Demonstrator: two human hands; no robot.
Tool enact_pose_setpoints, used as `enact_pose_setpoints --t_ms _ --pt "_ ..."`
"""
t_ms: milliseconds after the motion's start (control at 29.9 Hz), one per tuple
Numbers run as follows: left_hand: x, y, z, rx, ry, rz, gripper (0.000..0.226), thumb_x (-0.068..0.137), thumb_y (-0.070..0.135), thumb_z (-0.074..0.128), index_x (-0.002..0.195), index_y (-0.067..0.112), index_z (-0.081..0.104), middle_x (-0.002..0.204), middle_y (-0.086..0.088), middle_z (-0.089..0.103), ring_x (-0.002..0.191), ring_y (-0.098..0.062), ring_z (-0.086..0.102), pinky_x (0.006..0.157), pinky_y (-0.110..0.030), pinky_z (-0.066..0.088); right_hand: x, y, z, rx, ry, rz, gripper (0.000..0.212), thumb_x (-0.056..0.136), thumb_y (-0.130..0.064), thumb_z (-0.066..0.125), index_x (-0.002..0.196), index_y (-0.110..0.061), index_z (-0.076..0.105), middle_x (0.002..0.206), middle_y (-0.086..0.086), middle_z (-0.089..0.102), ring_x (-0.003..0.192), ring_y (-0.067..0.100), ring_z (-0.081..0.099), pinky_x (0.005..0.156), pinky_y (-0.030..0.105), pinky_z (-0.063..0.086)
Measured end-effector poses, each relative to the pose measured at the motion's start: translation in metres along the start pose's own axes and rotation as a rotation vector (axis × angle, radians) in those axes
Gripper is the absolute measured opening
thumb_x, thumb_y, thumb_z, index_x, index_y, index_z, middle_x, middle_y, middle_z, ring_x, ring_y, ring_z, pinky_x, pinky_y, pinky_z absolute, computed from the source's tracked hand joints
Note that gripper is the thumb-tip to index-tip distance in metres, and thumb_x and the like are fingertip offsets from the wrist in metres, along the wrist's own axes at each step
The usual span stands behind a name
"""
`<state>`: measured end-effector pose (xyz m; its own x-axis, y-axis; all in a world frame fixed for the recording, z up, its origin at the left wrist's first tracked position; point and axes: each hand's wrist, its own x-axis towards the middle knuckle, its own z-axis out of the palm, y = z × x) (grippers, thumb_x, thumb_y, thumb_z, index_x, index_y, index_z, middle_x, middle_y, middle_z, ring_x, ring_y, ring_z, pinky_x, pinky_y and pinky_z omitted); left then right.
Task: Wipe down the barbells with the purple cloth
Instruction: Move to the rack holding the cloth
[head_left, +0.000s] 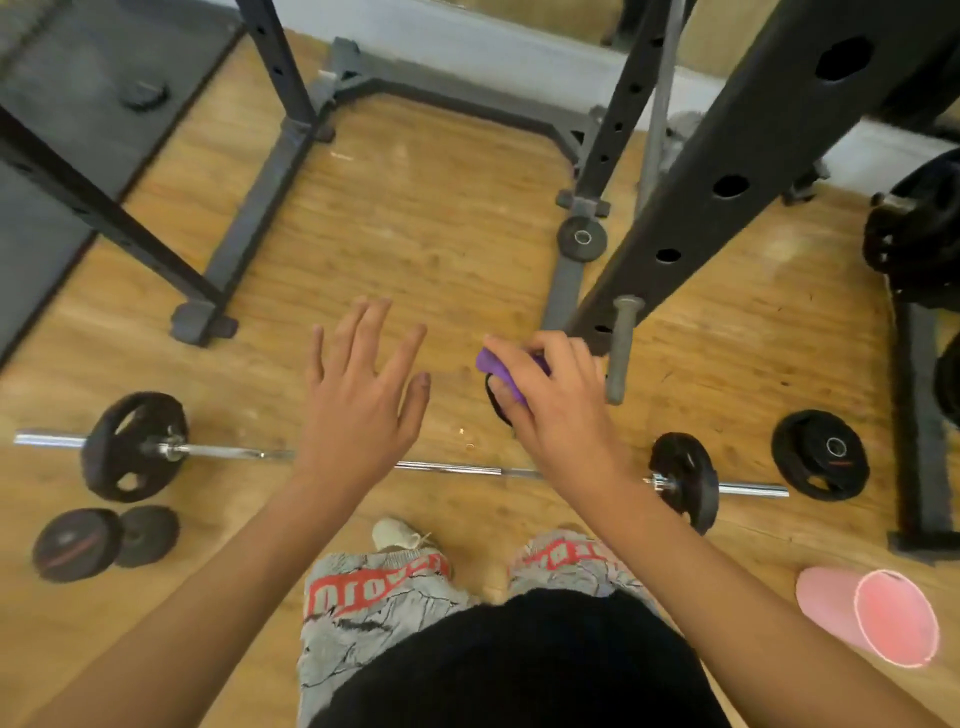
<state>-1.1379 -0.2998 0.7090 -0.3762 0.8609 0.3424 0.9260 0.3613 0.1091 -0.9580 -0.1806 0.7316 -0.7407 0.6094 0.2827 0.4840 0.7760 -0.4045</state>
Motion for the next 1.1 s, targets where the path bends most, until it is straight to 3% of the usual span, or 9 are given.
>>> enact_pose_setpoints --t_ms 234,502,703,836,970,1104 --pt "0.072 -0.066 -0.001 -0.004 0.009 0.0 0.043 0.1 0.036 0.051 0.139 0.019 0.058 0.155 -0.016 0.042 0.146 -0.033 0.034 0.115 -0.057 0.028 0.085 -0.023 0.032 0.019 -0.003 0.069 0.037 0.103 -0.036 0.046 0.135 -0.022 0.059 0.115 0.004 0.053 0.102 0.024 0.048 0.079 0.044 0.039" --pt "0.177 -0.118 0.015 -0.059 0.032 0.032 0.042 0.099 0.035 0.052 0.137 0.019 0.059 0.154 -0.015 0.043 0.146 -0.034 0.035 0.114 -0.058 0.028 0.188 -0.002 0.047 -0.022 0.038 0.101 0.034 0.104 -0.027 0.053 0.137 -0.021 0.058 0.119 0.006 0.055 0.106 0.028 0.05 0.083 0.049 0.042" --pt "0.288 -0.162 0.065 -0.058 -0.003 0.07 0.041 0.097 0.035 0.055 0.134 0.017 0.061 0.152 -0.016 0.045 0.145 -0.034 0.036 0.113 -0.06 0.029 0.292 0.041 0.098 -0.117 0.059 0.1 0.037 0.099 -0.031 0.052 0.133 -0.021 0.061 0.119 0.005 0.057 0.104 0.025 0.049 0.08 0.042 0.038" --pt "0.386 -0.174 0.115 -0.058 -0.08 0.109 0.043 0.097 0.036 0.052 0.135 0.017 0.06 0.153 -0.016 0.044 0.146 -0.034 0.034 0.113 -0.061 0.029 0.375 0.088 0.128 -0.137 0.046 0.169 0.039 0.099 -0.034 0.047 0.135 -0.021 0.055 0.118 0.004 0.057 0.103 0.027 0.052 0.079 0.045 0.045" --pt "0.476 -0.168 0.155 -0.082 -0.106 0.194 0.043 0.1 0.038 0.05 0.136 0.018 0.059 0.153 -0.016 0.044 0.145 -0.034 0.035 0.112 -0.061 0.03 0.448 0.127 0.129 -0.209 0.039 0.245 0.036 0.096 -0.029 0.059 0.131 -0.018 0.06 0.117 0.006 0.059 0.104 0.028 0.053 0.078 0.047 0.046" --pt "0.529 -0.158 0.17 -0.15 -0.129 0.263 0.043 0.1 0.038 0.048 0.136 0.018 0.059 0.154 -0.014 0.043 0.146 -0.033 0.035 0.113 -0.06 0.03 0.492 0.155 0.116 -0.217 0.078 0.321 0.039 0.099 -0.033 0.047 0.132 -0.018 0.06 0.118 0.004 0.057 0.105 0.028 0.051 0.079 0.045 0.043"
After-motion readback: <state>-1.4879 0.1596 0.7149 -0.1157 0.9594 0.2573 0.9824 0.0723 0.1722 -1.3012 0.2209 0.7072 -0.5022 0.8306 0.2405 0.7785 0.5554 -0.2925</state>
